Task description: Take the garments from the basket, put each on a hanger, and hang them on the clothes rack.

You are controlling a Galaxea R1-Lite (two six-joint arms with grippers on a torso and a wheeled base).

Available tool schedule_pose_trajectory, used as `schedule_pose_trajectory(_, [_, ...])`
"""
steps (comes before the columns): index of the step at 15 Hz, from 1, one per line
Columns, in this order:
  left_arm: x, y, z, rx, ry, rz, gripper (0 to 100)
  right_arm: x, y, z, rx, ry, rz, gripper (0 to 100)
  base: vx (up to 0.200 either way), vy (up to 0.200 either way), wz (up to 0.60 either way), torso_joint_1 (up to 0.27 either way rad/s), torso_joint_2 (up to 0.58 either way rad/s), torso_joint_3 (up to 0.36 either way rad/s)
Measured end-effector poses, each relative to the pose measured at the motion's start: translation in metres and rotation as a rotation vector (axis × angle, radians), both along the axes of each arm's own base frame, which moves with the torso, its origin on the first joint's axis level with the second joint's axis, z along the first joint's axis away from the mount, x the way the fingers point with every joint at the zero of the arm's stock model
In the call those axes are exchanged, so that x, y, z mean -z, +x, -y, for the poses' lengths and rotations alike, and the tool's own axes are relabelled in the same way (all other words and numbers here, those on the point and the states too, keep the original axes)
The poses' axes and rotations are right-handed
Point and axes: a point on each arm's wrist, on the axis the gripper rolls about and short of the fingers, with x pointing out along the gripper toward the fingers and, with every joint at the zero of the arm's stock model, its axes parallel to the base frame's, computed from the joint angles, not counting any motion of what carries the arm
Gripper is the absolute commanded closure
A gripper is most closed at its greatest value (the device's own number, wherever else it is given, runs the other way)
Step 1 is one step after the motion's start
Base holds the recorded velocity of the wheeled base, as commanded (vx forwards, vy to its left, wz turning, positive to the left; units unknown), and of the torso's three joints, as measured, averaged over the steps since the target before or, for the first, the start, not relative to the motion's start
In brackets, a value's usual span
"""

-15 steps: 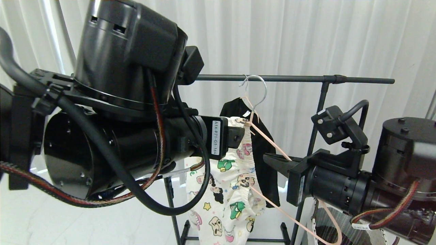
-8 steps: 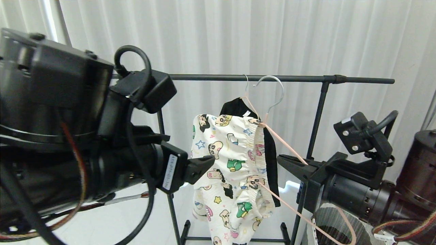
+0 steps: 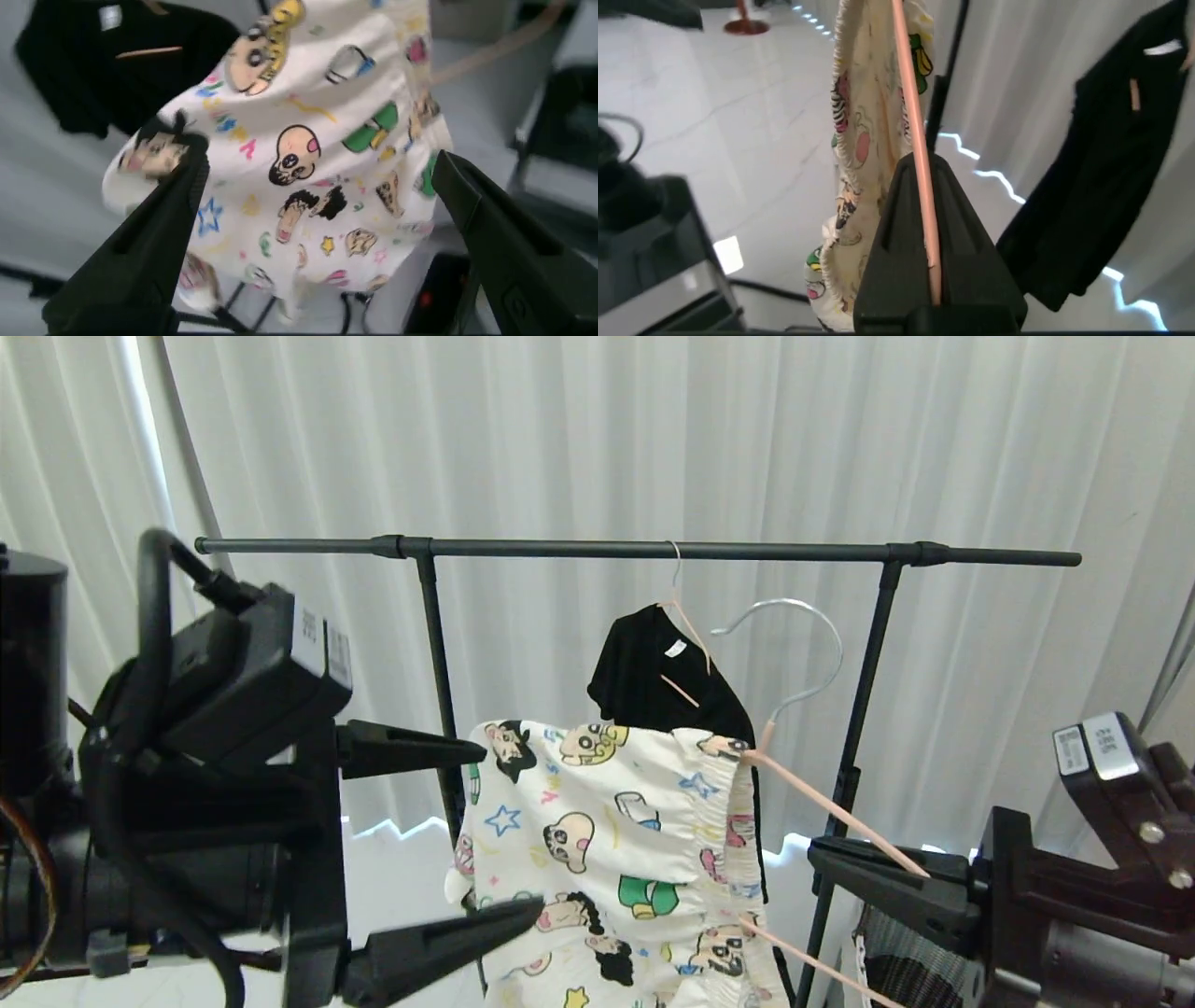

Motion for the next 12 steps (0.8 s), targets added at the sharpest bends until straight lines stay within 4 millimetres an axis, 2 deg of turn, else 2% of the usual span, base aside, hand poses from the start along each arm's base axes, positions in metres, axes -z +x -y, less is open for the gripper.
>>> schedule_pose_trajectory(4, [0.009,-0.005,-0.004,0.084,0.006,0.005,0,0.008,-0.014,0.007,-0.093,-0.023,0.016,100,0.000,0.000,0.00,0.000,0.00,0.000])
schedule_pose_trajectory(8, [0.014,-0.012,0.005,0.188,0.011,0.000,0,0.013,-0.034,0.008,-0.189,-0.033,0.017,100,0.000,0.000,0.00,0.000,0.00,0.000])
schedule_pose_trajectory(12, [0.028,-0.008,0.015,0.219,0.049,-0.058,0,0.014,-0.047,0.005,-0.267,-0.035,0.020,100,0.000,0.000,0.00,0.000,0.00,0.000])
